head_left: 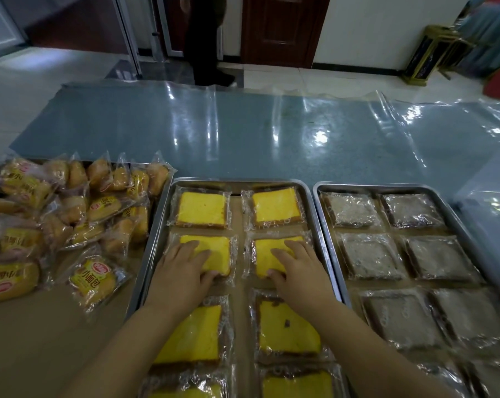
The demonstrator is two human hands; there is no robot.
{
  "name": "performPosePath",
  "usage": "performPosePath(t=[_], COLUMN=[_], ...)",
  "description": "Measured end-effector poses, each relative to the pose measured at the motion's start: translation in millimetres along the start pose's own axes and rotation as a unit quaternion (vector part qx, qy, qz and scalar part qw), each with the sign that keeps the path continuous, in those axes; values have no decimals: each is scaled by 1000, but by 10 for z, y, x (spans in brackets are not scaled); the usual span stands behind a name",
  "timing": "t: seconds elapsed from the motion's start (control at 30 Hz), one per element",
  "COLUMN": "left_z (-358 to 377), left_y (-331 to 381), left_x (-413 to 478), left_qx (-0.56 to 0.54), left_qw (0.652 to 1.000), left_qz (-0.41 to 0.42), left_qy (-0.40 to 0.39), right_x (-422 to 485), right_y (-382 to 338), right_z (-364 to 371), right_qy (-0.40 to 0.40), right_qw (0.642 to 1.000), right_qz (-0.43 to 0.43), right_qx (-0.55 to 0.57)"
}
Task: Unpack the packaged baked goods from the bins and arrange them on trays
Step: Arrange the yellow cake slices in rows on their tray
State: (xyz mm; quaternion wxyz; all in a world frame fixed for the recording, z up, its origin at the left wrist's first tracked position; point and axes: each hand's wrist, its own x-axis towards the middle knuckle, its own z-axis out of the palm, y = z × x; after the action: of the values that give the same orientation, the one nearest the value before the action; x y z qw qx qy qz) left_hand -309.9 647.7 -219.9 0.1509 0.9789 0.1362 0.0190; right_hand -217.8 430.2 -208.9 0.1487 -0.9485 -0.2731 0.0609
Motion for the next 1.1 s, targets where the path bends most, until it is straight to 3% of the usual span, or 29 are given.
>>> performPosePath(t=[0.2, 0.47, 0.57, 0.77, 0.9, 1.1], left_z=[-109, -141, -76, -31, -28, -107], left_y=[76, 90, 80, 102, 118, 164], left_x=[-359, -964, -1074, -1012, -995, -1351], left_qx=[-45, -28, 20, 13, 7, -53], left_qw=[999, 999, 999, 999, 998, 998], left_qz=[20, 40, 29, 21, 11, 35], left_qy=[9, 13, -37, -40, -55, -15], right_x=[-448, -961, -972, -918, -952, -1354], right_y=[-50, -58, -90, -103, -123, -98], right_z=[-60, 45, 51, 25, -12, -94], right_qy=[30, -85, -101, -121, -108, -43], right_qw=[998, 995, 993, 992, 993, 998], right_qz=[-44, -35, -23, -4, -9, -47], right_qx=[29, -45, -48, -43, -37, -10])
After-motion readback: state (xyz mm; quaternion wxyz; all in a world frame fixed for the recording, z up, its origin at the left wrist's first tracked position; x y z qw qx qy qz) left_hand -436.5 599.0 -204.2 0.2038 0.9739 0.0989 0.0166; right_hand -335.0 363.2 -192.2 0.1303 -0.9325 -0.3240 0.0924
